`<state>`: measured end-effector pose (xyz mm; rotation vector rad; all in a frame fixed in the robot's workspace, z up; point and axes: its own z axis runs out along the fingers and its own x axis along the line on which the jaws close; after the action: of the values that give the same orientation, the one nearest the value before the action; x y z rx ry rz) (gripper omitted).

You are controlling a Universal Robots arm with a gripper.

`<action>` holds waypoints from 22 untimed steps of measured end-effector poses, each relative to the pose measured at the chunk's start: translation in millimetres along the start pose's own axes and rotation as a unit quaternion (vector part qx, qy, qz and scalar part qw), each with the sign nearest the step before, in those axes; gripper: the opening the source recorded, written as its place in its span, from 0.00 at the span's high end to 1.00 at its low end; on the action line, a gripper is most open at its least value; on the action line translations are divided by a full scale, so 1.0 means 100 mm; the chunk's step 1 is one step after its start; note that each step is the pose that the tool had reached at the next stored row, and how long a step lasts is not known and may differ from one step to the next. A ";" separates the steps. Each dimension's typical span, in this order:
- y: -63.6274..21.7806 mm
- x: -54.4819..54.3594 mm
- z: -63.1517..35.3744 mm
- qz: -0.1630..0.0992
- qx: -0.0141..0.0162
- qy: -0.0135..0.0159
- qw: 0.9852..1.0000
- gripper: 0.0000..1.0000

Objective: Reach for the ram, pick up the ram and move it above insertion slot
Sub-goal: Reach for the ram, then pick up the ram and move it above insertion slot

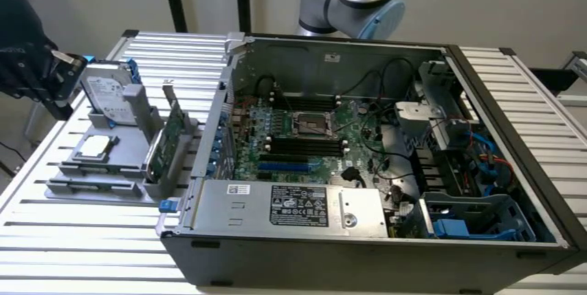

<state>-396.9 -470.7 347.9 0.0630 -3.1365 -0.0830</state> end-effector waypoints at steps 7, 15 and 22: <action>-0.002 0.00 0.023 -0.063 0.000 0.003 0.998 0.89; -0.004 0.00 0.048 -0.135 0.000 0.007 0.991 0.89; -0.005 0.00 0.065 -0.198 0.000 0.010 0.980 0.89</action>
<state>-396.9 -470.8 341.4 0.6806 -3.0524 -0.0799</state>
